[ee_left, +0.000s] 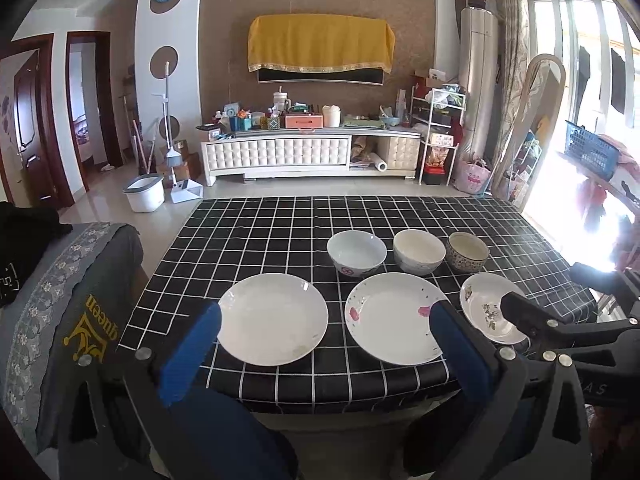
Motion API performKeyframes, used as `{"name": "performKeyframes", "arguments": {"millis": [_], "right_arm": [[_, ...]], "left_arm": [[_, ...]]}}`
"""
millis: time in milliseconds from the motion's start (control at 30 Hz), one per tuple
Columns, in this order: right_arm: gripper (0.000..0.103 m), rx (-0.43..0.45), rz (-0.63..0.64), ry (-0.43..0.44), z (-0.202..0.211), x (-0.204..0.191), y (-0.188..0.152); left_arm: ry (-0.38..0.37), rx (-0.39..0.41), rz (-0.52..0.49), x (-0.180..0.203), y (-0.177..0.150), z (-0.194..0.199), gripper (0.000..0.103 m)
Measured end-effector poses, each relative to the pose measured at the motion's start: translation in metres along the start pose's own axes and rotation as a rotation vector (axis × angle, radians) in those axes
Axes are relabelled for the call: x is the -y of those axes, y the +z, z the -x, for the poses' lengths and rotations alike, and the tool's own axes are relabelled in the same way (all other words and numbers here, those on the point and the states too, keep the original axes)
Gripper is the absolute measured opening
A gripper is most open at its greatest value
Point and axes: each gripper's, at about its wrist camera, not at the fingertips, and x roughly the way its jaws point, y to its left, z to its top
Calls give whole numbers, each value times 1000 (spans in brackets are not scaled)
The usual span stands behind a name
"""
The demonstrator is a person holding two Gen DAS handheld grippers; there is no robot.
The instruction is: Organize plates and bowls
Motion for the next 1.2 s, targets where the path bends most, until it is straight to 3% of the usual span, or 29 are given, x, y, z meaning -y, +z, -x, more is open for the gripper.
{"name": "performKeyframes", "arguments": {"millis": [200,400,467,633,733,933,1200], "right_arm": [[103,-23,-20,36,-17,-8,13],[103,-80,-43,66,-59,-16,32],[103,-95,-12,80,-77,-25,40],[102,-103,120,66,-117,-57,53],[97,-125,190,94,-141,-78,57],[87,-256,148,231,-194,-93,55],[66,-347,188,273,-243,-113,49]], "left_arm": [[4,-5,-22,-16,12,-13,103],[33,-62,48,-56,23,-49,103],[84,-76,66,-71,26,-64,103],[80,-148,111,-97,29,-101,103],[96,-198,117,-111,29,-123,103],[40,-333,230,-146,12,-164,88],[56,-481,305,-171,-15,-217,78]]}}
